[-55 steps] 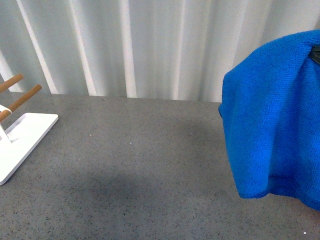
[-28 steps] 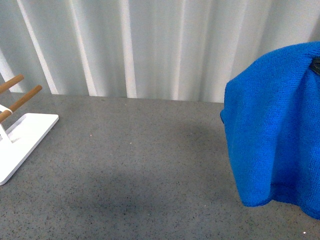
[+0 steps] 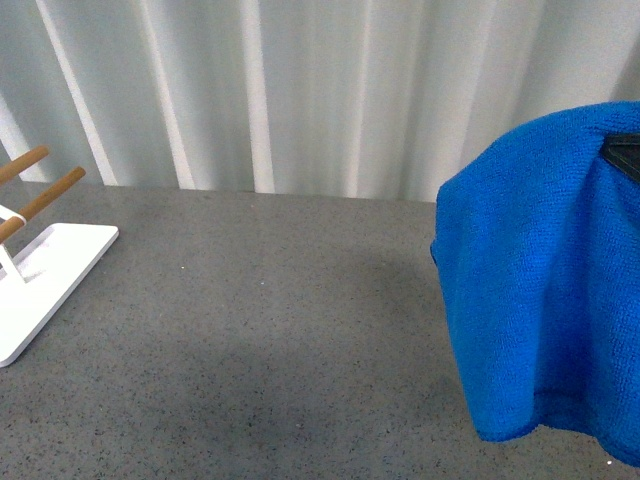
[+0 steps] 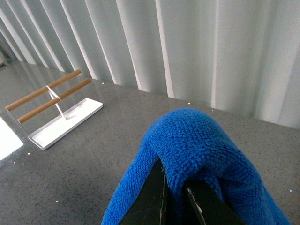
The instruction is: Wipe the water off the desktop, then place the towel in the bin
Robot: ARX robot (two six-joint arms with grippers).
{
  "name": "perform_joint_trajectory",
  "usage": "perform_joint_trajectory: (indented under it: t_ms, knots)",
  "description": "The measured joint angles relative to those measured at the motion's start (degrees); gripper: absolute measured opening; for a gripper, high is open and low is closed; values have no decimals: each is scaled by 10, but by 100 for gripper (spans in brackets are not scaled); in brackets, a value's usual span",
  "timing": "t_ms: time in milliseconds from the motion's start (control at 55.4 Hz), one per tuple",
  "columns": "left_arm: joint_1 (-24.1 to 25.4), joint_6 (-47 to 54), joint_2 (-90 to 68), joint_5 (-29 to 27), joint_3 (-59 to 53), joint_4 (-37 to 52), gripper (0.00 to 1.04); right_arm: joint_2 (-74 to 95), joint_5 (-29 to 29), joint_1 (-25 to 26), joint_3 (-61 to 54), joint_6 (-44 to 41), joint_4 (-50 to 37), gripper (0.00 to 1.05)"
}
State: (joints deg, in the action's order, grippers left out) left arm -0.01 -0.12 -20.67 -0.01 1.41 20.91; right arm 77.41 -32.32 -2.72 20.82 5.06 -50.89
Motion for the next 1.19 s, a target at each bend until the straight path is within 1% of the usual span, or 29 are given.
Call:
perform_joint_trajectory:
  t_ms: [253, 542, 596, 632, 939, 958, 994, 1048, 1066, 1084, 1192]
  knots:
    - [0, 0, 62, 0, 0, -62, 4, -9, 19, -16, 0, -8, 13, 3]
    - [0, 0, 108, 0, 0, -109, 4, -11, 21, -22, 0, -13, 24, 3]
    - [0, 0, 167, 0, 0, -187, 4, -12, 21, -22, 0, -13, 24, 3]
    - [0, 0, 193, 0, 0, -205, 4, -12, 23, -23, 0, -14, 24, 3]
    - [0, 0, 204, 0, 0, -209, 4, -9, 34, -37, 3, -17, 29, 3]
    - [0, 0, 205, 0, 0, -209, 5, -8, 37, -39, 5, -17, 32, 3]
    - [0, 0, 205, 0, 0, -209, 10, -3, 43, -43, 12, -18, 39, 3]
    - [0, 0, 204, 0, 0, -209, 20, 7, 56, -49, 23, -19, 54, 3]
    - [0, 0, 204, 0, 0, -209, 26, 16, 66, -53, 33, -19, 65, 3]
    - [0, 0, 204, 0, 0, -209, 27, 24, 74, -56, 41, -19, 74, 3]
    - [0, 0, 204, 0, 0, -209, 47, 79, 122, -71, 90, -16, 116, 3]
